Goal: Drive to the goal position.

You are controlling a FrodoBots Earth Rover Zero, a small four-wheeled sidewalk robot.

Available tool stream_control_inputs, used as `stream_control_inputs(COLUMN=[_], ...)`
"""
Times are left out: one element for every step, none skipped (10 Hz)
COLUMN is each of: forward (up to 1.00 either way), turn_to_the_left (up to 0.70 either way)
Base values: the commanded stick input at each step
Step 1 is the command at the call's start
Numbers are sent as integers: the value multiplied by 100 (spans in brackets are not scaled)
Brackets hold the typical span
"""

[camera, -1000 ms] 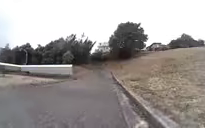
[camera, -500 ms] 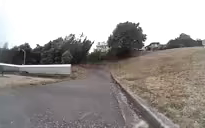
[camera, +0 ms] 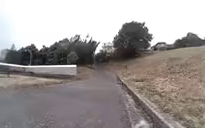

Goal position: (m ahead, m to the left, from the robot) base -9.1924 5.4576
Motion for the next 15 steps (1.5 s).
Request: stream_control_inputs(forward=[45, 45, 45, 45, 45, 45, 45, 45, 45, 45, 45, 45, 45, 45, 45], turn_to_the_left=[27, 27, 27, 27, 27, 27, 27, 27, 27, 27, 27, 27, 27, 27, 27])
